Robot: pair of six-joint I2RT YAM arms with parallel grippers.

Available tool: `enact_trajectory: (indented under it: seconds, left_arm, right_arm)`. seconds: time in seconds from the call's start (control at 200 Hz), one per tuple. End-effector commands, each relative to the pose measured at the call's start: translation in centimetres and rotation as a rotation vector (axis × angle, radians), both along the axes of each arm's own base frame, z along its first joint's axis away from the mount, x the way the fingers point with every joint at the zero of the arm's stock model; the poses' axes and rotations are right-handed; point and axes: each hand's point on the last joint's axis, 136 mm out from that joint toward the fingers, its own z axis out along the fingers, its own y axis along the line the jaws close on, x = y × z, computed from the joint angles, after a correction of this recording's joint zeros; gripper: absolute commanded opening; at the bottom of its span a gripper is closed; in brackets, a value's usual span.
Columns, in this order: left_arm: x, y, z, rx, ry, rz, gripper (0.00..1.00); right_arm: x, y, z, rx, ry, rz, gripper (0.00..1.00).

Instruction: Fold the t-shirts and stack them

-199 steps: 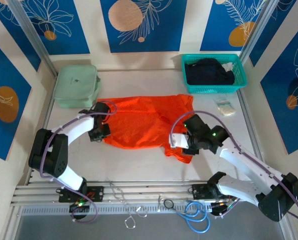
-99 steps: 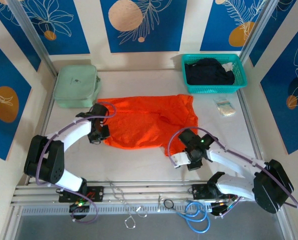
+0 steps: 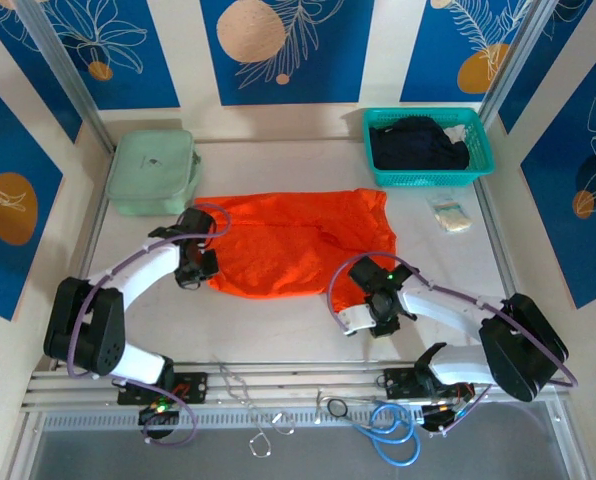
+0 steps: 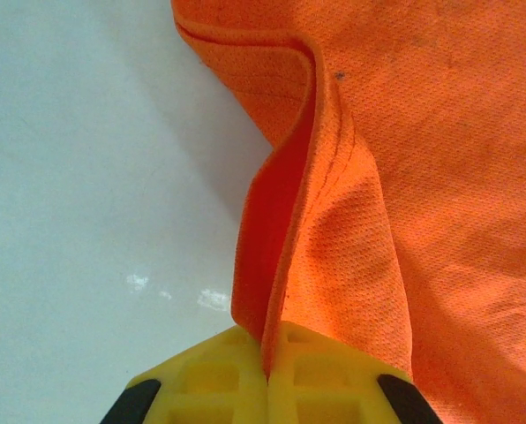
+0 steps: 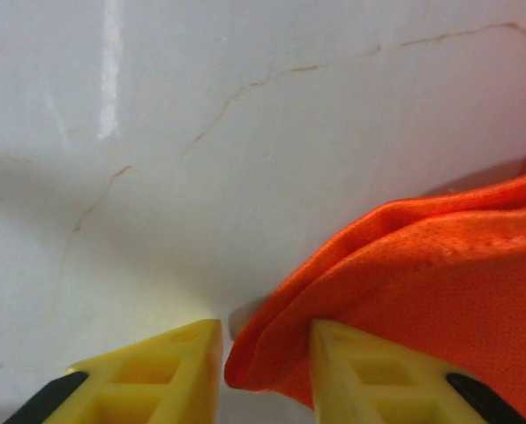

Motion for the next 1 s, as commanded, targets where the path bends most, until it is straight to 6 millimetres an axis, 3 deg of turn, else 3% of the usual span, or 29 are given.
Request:
enact_trajectory:
  seconds: [0.0,0.14,0.305,0.51,0.72,0.866,0.996]
  left_arm:
    - [-0.4,0.3,0.1,-0.003,-0.005,-0.017,0.00]
    - [-0.7,0.4,-0.1,-0.001,0.003,-0.019,0.00]
    - [-1.7,0.6,-0.3,-0.001,0.019,-0.017,0.00]
    - [-3.3,1.3,-0.6,0.009,0.044,0.011,0.00]
    - [-5.3,1.6,0.3,-0.006,0.053,0.039,0.00]
    - [-6.3,2.4,1.7,0.010,0.027,0.053,0.00]
    - [-6.0,2.7,2.8,0.025,0.013,0.056,0.00]
  right_arm:
    - [0.3,0.2,-0.2,0.000,-0.002,0.005,0.25]
    - [0.9,0.0,1.1,-0.023,-0.036,0.005,0.00]
    - [0.4,-1.1,3.6,-0.023,-0.084,0.020,0.00]
    - [-2.0,-2.7,7.2,0.006,-0.118,0.020,0.00]
    - [-2.6,-2.3,9.3,0.101,-0.181,0.008,0.00]
    - [-1.1,-1.8,10.4,0.139,-0.269,-0.015,0.00]
    - [1.1,-0.6,12.3,0.177,-0.339,-0.075,0.00]
